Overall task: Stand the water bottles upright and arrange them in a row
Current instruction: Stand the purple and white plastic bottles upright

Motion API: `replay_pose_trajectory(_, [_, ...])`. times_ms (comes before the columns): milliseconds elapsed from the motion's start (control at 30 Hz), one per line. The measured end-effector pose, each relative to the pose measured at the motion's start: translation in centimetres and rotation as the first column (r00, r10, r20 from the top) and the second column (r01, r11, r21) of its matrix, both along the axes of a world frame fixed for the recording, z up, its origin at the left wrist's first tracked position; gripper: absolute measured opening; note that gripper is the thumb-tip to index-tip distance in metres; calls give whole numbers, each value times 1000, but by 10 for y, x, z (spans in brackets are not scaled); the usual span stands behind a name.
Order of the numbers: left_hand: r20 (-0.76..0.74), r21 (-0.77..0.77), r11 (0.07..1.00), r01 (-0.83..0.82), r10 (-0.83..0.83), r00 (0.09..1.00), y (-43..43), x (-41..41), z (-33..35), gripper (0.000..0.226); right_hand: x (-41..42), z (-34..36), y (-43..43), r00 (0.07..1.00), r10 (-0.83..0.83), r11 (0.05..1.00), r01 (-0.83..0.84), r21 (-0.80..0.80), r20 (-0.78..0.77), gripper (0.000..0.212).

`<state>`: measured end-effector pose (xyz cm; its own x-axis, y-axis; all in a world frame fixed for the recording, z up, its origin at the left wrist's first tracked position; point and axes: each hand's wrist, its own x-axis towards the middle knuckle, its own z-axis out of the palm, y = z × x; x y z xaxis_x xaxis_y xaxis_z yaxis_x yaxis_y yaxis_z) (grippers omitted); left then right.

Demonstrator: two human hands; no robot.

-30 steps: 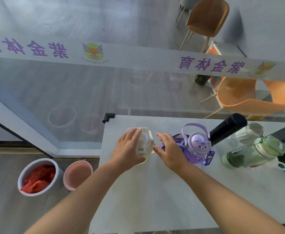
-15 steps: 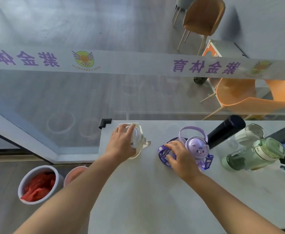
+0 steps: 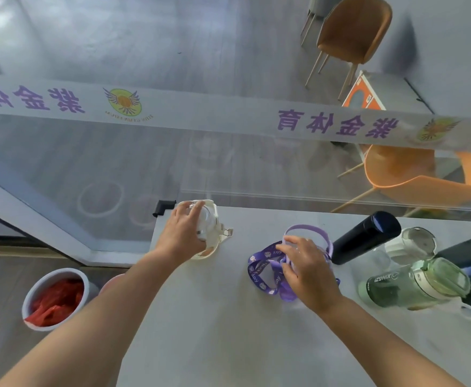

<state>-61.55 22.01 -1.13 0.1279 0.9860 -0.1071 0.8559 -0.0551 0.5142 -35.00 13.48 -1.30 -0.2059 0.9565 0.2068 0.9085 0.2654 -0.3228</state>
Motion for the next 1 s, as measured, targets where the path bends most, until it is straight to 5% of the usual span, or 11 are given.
replay_pose_trajectory(333, [0, -5, 1000, -11, 11, 1000, 3, 8, -2, 83, 38, 0, -5, 951, -54, 958, 135, -252, 303, 87])
replay_pose_trajectory(1000, [-6, -2, 1000, -26, 26, 1000, 13, 7, -6, 89, -12, 9, 81, 979, -43, 949, 102, -299, 197, 66])
